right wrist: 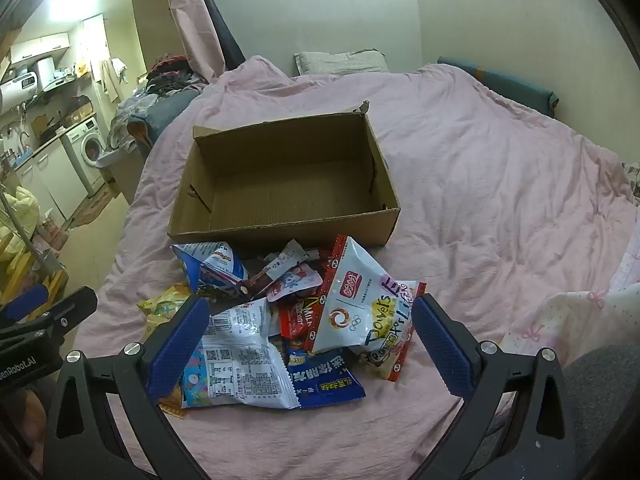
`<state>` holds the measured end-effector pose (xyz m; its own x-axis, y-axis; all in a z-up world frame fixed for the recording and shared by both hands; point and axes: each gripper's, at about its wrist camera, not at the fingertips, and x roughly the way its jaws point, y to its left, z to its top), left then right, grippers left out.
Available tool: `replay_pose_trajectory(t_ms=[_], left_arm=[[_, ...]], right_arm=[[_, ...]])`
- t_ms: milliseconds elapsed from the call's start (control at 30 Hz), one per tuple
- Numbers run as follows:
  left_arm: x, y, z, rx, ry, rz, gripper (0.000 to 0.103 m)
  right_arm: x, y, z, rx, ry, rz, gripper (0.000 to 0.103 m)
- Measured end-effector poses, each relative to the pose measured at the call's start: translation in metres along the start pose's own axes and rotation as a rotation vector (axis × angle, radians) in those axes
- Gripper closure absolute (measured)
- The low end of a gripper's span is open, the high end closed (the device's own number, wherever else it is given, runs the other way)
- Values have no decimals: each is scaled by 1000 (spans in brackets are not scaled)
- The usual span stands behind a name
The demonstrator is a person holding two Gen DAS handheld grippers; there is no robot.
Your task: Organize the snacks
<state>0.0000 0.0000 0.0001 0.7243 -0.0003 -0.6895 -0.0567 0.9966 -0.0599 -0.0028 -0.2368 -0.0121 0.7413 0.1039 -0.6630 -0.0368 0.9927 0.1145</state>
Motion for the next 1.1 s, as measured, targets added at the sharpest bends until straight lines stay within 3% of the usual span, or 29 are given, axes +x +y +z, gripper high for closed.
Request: replay_pose_trajectory(t_ms=[1100], left_arm=[[-1,1,0,12,-10,7,0]], right_arm=[[-3,0,2,14,-16,12,0]])
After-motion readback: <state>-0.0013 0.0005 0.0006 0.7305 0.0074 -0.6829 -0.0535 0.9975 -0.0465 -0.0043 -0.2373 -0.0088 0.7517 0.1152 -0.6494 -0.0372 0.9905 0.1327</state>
